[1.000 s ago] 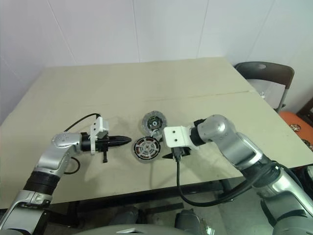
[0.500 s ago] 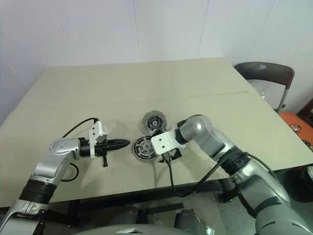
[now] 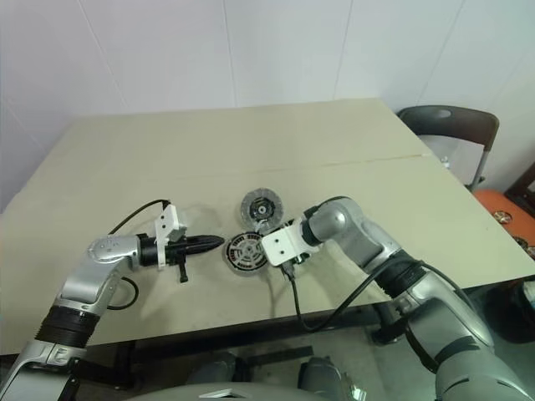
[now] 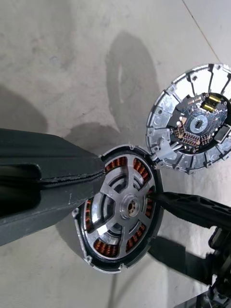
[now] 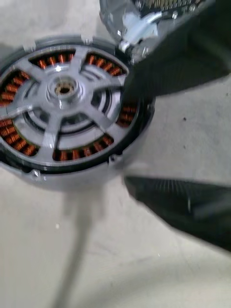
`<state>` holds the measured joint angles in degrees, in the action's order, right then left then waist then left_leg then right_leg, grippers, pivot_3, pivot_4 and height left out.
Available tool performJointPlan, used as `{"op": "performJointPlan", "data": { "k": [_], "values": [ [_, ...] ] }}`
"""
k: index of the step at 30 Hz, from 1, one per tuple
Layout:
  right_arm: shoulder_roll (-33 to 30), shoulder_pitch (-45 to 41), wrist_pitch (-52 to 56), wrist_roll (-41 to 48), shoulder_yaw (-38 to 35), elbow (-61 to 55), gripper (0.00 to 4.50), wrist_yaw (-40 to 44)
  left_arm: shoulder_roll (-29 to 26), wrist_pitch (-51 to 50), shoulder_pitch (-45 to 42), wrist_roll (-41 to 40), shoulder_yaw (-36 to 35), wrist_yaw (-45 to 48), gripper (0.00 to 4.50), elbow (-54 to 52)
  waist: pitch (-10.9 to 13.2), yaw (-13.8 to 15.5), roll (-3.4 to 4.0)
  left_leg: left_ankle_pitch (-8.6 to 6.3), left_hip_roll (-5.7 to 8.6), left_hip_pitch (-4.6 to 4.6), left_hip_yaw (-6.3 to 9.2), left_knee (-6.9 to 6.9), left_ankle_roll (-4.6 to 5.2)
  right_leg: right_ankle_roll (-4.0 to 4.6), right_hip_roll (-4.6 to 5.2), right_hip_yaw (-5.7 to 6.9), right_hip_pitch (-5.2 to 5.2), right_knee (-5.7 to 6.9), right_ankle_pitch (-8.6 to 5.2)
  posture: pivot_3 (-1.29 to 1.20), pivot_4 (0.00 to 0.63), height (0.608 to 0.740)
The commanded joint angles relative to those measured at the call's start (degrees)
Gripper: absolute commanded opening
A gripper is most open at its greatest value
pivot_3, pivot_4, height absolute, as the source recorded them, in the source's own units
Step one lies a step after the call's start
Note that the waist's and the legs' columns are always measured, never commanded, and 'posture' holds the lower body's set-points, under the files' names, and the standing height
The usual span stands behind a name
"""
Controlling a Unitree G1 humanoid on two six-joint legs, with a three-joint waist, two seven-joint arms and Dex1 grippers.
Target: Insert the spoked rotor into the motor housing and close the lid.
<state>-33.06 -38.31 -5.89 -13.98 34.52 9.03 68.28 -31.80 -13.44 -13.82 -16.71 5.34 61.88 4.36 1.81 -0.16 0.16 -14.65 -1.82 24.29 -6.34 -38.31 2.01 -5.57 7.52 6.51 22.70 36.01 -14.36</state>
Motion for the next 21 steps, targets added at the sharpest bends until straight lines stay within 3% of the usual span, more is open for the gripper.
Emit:
{"op": "performJointPlan", "data": {
  "k": [1, 7, 12, 21],
  "values": [
    [1.1, 0.0, 0.6, 0.9, -2.3, -2.6, 1.13, -1.0, -0.1, 0.7, -1.4, 0.0, -0.5, -0.5, 0.00, -1.2, 0.0, -0.5, 0.01, 0.02, -0.01, -0.01, 0.00, 0.00, -0.03, 0.00, 0.00, 0.00, 0.00, 0.04, 0.00, 0.00, 0.000, 0.740],
    [1.3, -0.1, 0.5, 1.1, -2.9, -2.4, 1.13, -1.5, -0.2, 1.6, -1.5, 0.4, -0.3, -0.8, 0.00, -0.2, 0.0, -0.6, 0.01, -0.02, -0.02, -0.09, 0.00, 0.00, -0.19, 0.05, 0.01, 0.00, 0.00, 0.10, -0.02, 0.00, 0.000, 0.740],
    [1.4, 0.3, 1.1, 1.6, -3.3, -3.1, 0.02, -1.3, -0.1, 2.4, -2.2, 0.9, -0.2, -0.8, 0.00, 1.3, 0.0, -0.7, 0.00, 0.04, -0.03, -0.09, 0.00, 0.00, -0.10, 0.04, 0.00, 0.00, 0.01, 0.11, -0.01, 0.00, 0.000, 0.740],
    [0.8, 1.7, 2.8, 1.6, -4.7, -4.9, 0.02, -2.4, 0.5, 2.8, -3.8, 1.6, 0.5, -0.7, 0.00, 2.9, 0.0, -0.6, -0.04, 0.02, -0.01, -0.08, 0.00, 0.00, -0.12, 0.04, 0.02, 0.00, 0.02, 0.10, -0.01, 0.00, 0.000, 0.740]
  ]
}}
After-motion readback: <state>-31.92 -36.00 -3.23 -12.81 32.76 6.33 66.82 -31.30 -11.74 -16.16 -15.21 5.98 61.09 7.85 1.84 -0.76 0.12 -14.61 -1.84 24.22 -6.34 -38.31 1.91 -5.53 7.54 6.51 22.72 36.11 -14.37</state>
